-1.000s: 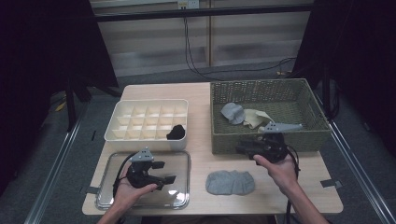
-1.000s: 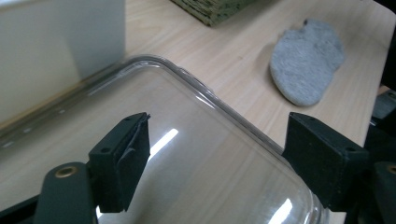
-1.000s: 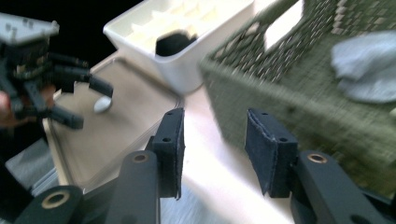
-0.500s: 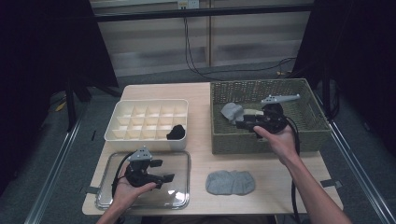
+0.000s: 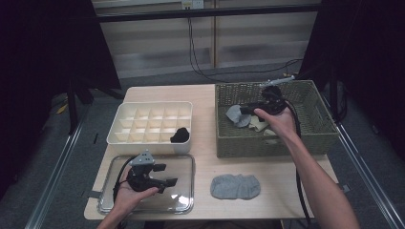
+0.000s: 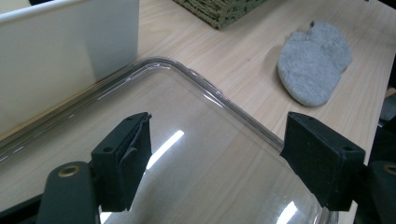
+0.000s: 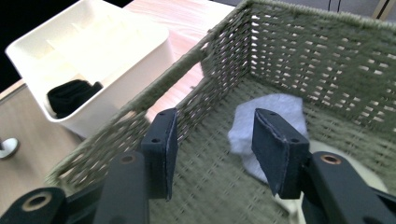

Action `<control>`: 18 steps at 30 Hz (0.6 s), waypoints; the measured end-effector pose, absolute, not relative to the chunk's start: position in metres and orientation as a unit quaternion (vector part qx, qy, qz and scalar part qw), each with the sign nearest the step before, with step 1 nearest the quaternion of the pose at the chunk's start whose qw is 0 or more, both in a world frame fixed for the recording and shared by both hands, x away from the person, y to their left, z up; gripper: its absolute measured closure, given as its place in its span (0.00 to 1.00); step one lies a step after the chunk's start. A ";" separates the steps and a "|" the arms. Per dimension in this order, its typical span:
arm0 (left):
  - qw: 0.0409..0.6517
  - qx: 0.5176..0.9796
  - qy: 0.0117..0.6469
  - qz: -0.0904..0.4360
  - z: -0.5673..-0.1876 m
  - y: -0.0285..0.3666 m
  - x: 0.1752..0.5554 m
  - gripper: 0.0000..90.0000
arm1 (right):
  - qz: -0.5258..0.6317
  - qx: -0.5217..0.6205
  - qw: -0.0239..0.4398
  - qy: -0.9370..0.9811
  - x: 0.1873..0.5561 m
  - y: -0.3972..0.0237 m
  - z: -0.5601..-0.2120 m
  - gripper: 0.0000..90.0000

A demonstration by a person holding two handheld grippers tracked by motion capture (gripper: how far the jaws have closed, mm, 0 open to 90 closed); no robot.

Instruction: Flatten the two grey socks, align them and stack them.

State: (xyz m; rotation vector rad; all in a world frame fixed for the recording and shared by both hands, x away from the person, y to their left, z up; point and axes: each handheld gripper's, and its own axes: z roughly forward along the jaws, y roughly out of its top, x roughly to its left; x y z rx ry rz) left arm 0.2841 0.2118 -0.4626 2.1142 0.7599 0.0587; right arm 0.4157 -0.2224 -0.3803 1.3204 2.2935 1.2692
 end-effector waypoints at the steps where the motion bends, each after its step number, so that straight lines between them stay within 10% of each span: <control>1: 0.432 0.847 0.309 0.023 -0.462 0.212 0.284 0.26 | 0.427 0.448 0.107 0.778 0.420 -0.222 -0.380 0.56; 18: 0.440 0.837 0.325 0.025 -0.463 0.219 0.292 0.25 | 0.368 0.493 0.081 0.784 0.489 -0.225 -0.424 0.58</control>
